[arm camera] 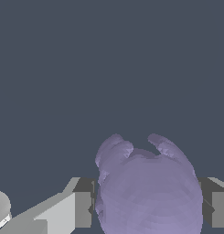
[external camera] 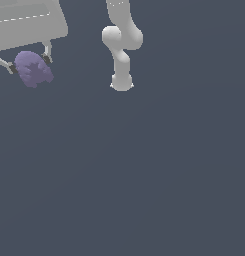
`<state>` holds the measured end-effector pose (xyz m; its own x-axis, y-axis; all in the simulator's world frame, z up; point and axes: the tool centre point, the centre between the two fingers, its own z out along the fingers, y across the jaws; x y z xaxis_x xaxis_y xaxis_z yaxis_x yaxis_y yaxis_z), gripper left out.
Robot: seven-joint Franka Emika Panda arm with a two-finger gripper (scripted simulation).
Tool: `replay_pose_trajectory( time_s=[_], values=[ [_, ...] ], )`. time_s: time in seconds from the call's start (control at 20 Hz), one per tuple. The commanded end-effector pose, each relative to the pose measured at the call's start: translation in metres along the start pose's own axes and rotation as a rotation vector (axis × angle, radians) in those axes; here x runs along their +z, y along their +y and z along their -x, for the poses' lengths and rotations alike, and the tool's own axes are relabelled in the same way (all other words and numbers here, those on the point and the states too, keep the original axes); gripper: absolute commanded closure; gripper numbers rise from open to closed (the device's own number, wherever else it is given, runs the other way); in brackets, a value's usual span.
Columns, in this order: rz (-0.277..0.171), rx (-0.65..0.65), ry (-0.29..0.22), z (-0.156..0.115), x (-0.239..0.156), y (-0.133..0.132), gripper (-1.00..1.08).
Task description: Pick up the object and move it to a goal position.
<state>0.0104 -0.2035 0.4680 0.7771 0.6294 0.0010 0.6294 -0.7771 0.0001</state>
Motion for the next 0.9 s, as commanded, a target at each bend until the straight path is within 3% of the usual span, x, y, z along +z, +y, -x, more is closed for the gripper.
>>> replay_pose_trajectory(
  time_s=[0.0, 0.85],
  values=[
    [0.0, 0.0, -0.001, 0.003, -0.012, 0.005, 1.08],
    [0.0, 0.0, -0.001, 0.01, -0.043, 0.02, 1.08]
  ],
)
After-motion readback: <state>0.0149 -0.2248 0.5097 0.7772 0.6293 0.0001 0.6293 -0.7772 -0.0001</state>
